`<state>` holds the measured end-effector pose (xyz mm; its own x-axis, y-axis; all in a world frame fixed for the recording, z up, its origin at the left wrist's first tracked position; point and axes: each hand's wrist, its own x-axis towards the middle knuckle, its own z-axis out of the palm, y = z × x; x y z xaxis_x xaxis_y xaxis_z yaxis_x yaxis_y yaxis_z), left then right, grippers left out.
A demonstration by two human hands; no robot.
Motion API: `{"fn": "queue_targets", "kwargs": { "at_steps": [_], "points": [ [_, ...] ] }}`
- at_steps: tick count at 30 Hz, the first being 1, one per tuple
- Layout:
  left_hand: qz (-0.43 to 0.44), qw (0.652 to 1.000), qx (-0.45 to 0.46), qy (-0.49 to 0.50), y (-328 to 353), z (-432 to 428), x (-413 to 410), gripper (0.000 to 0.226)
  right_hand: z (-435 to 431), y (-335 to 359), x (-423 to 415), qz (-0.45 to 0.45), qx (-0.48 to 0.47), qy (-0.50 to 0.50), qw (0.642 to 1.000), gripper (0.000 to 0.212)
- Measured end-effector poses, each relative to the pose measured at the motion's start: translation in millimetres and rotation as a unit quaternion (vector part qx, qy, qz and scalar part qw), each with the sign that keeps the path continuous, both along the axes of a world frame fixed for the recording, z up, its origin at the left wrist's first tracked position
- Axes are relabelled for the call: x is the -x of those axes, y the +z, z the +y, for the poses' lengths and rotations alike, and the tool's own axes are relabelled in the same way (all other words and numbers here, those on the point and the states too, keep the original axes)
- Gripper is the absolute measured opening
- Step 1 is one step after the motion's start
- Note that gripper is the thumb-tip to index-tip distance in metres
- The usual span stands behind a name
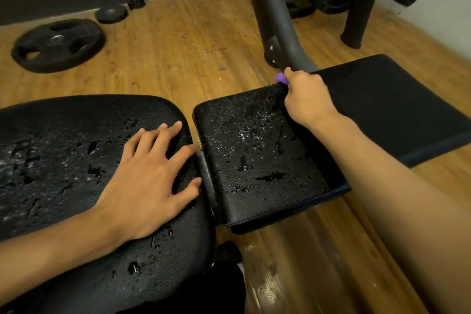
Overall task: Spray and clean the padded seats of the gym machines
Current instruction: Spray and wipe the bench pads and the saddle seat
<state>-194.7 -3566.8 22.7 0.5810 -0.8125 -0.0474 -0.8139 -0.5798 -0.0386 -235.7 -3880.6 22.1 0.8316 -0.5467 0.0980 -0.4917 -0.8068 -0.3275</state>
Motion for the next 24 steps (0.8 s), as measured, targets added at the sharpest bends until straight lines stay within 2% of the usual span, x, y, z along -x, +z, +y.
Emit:
{"fn": "queue_targets", "kwargs": {
  "at_steps": [4,10,13,16,20,24],
  "points": [
    [0.003,1.000,0.000,0.004,1.8,0.2,1.2,0.065,21.5,-0.4,41.0,-0.040,-0.008,-0.021,0.999,0.047],
    [0.004,1.000,0.000,-0.001,1.0,1.4,0.9,0.067,44.1,-3.5,128.2,-0.091,-0.071,-0.048,0.992,0.047],
    [0.007,1.000,0.000,0.001,1.4,0.7,1.6,0.067,59.4,-10.8,154.0,-0.109,-0.068,-0.064,0.990,0.050],
    [0.006,1.000,0.000,0.003,1.4,0.2,2.3,0.067,61.4,-18.3,157.1,-0.105,-0.045,-0.069,0.991,0.046],
    [0.001,1.000,-0.001,0.004,-0.4,-0.1,1.5,0.066,44.1,-19.3,131.0,-0.086,0.002,0.004,0.996,0.045],
    [0.005,1.000,0.003,0.003,-1.7,-0.4,2.1,0.065,14.3,-17.4,79.3,-0.061,0.011,0.052,0.997,0.029]
  ]
}}
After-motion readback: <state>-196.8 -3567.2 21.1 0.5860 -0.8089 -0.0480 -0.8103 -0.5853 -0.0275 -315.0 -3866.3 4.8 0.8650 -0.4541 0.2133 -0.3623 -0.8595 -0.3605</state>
